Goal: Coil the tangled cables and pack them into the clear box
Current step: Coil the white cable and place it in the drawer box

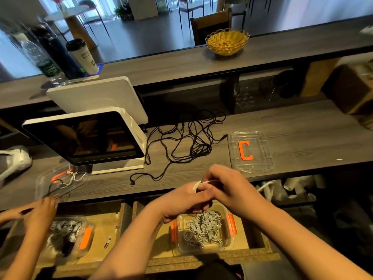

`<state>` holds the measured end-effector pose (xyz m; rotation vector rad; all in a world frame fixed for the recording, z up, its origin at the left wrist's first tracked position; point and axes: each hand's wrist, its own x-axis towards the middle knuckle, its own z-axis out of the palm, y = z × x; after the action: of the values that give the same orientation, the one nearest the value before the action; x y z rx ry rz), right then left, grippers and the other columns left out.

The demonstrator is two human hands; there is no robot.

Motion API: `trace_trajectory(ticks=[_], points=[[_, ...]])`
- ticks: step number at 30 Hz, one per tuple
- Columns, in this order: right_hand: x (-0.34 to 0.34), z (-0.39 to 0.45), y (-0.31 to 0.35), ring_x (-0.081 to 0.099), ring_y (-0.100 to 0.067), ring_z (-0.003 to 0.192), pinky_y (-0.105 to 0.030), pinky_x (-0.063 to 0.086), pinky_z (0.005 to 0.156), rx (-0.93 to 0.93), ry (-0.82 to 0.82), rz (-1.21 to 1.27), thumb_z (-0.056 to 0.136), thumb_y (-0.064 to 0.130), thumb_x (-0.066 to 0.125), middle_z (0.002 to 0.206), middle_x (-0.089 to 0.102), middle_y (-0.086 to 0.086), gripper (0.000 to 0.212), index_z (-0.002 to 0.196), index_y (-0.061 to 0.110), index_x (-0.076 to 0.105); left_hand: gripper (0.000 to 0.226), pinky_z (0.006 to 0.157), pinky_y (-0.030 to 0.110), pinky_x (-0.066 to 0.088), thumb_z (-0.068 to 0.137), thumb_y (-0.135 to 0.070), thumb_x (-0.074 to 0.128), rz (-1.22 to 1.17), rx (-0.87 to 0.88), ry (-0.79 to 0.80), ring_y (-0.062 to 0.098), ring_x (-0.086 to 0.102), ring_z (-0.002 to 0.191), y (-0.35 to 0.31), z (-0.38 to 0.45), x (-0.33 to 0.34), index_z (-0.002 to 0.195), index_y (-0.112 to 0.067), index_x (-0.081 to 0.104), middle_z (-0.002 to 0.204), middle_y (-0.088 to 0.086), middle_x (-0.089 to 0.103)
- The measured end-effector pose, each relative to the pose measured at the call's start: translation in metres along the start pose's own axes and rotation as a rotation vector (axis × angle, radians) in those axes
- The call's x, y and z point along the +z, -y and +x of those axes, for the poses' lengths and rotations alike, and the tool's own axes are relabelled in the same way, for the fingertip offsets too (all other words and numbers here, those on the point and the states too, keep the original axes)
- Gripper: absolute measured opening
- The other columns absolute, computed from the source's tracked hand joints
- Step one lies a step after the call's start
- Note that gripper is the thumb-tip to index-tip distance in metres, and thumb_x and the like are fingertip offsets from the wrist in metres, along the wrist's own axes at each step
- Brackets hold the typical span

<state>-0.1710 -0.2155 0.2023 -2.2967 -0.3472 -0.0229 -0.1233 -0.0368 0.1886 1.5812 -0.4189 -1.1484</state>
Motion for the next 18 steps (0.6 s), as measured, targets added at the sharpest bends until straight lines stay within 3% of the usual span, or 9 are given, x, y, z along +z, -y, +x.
trace_trajectory(ticks=[5, 7, 11, 13, 15, 18], points=[[0.003, -0.004, 0.004, 0.056, -0.003, 0.083, -0.025, 0.049, 0.071, -0.049, -0.034, 0.051, 0.092, 0.04, 0.057, 0.09, 0.058, 0.01, 0.022, 0.1, 0.02, 0.062, 0.045, 0.059, 0.018, 0.044, 0.087, -0.063, 0.059, 0.182, -0.046, 0.029, 0.009, 0.053, 0.071, -0.006, -0.008, -0.011, 0.101, -0.02, 0.06, 0.081, -0.007, 0.062], [0.002, -0.005, 0.005, 0.056, -0.006, 0.078, -0.022, 0.047, 0.067, -0.02, -0.077, 0.099, 0.09, 0.036, 0.065, 0.085, 0.058, 0.01, 0.019, 0.102, 0.022, 0.059, 0.047, 0.057, 0.018, 0.042, 0.09, -0.063, 0.057, 0.224, -0.089, 0.064, 0.007, 0.052, 0.066, -0.009, -0.011, -0.013, 0.102, -0.018, 0.059, 0.078, -0.008, 0.061], [0.003, -0.004, 0.003, 0.057, -0.01, 0.076, -0.023, 0.047, 0.064, 0.056, -0.104, 0.141, 0.089, 0.025, 0.071, 0.08, 0.059, 0.01, 0.016, 0.097, 0.024, 0.057, 0.033, 0.053, 0.015, 0.039, 0.099, -0.051, 0.049, 0.275, -0.191, 0.073, 0.003, 0.047, 0.055, -0.01, -0.018, -0.016, 0.082, -0.024, 0.055, 0.066, -0.009, 0.058], [0.007, -0.004, 0.0, 0.058, -0.011, 0.075, -0.031, 0.05, 0.067, 0.066, -0.082, 0.163, 0.089, 0.025, 0.07, 0.079, 0.061, 0.008, 0.011, 0.091, 0.022, 0.06, 0.045, 0.056, 0.016, 0.036, 0.104, -0.051, 0.041, 0.236, -0.244, 0.056, 0.002, 0.037, 0.054, 0.005, -0.018, -0.02, 0.079, -0.016, 0.055, 0.068, 0.003, 0.059], [0.012, -0.005, -0.003, 0.059, -0.012, 0.073, -0.036, 0.051, 0.068, 0.117, -0.085, 0.206, 0.09, 0.026, 0.068, 0.079, 0.062, 0.005, 0.008, 0.09, 0.023, 0.06, 0.054, 0.065, 0.017, 0.037, 0.1, -0.062, 0.042, 0.185, -0.225, -0.069, 0.002, 0.037, 0.058, 0.024, -0.016, -0.024, 0.089, -0.011, 0.057, 0.084, 0.022, 0.061], [0.02, -0.005, -0.005, 0.06, -0.01, 0.069, -0.033, 0.053, 0.066, 0.238, -0.134, 0.262, 0.091, 0.032, 0.065, 0.079, 0.063, 0.0, 0.01, 0.092, 0.028, 0.056, 0.054, 0.062, 0.023, 0.047, 0.085, -0.073, 0.055, 0.103, -0.146, -0.188, 0.005, 0.055, 0.06, 0.023, -0.013, -0.023, 0.088, -0.019, 0.062, 0.072, -0.002, 0.064]])
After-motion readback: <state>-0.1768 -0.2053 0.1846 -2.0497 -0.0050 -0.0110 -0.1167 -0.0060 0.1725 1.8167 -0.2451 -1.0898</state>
